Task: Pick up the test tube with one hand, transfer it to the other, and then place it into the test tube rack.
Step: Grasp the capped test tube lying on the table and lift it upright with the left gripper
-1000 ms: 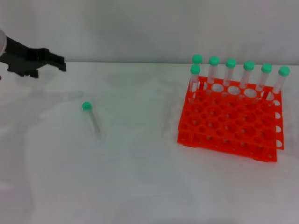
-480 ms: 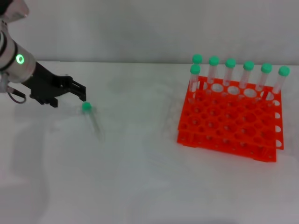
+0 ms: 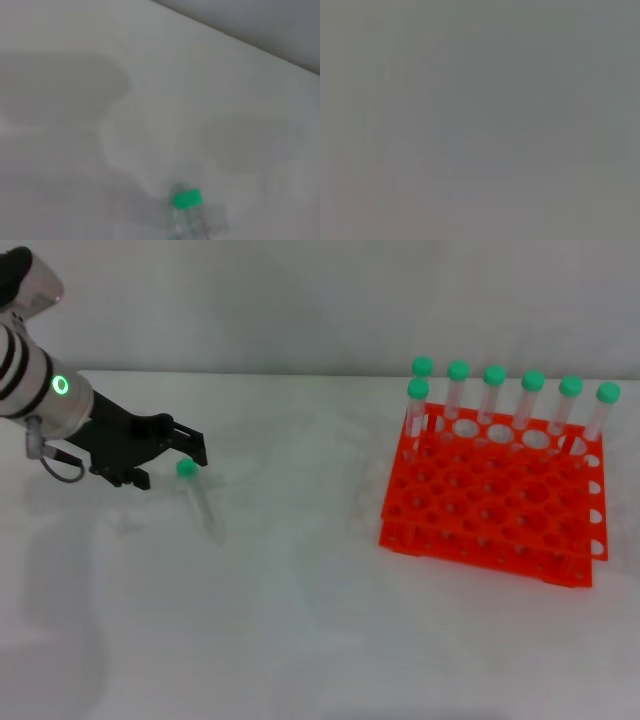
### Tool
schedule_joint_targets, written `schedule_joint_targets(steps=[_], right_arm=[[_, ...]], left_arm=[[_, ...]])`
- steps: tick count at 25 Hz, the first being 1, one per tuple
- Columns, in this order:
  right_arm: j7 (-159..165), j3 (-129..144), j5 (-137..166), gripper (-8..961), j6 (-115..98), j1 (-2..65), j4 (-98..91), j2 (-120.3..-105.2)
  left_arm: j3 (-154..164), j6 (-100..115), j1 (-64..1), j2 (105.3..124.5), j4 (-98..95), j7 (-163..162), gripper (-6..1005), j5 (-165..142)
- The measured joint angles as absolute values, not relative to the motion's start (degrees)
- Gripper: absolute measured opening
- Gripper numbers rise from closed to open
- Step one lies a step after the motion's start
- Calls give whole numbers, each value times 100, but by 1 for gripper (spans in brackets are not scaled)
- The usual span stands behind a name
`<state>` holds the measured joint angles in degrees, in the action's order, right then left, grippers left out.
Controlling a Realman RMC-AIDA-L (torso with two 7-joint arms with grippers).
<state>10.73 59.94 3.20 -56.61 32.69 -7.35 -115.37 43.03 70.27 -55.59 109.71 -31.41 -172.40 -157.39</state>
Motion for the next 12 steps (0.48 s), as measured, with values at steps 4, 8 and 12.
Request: schedule_joint_targets(steps=[4, 8, 12], right_arm=[[1072, 6098, 317, 841, -5656, 3269, -736, -11517], [1073, 6155, 296, 841, -5653, 3269, -741, -11505], [1123, 6238, 287, 842, -5651, 3264, -744, -11496]], left_arm=[[4300, 7003, -5576, 11000, -2937, -17242, 795, -15610], [4298, 6939, -5601, 11005, -2736, -17244, 789, -15615], [4302, 6921, -5598, 11002, -2655, -17244, 784, -15633]])
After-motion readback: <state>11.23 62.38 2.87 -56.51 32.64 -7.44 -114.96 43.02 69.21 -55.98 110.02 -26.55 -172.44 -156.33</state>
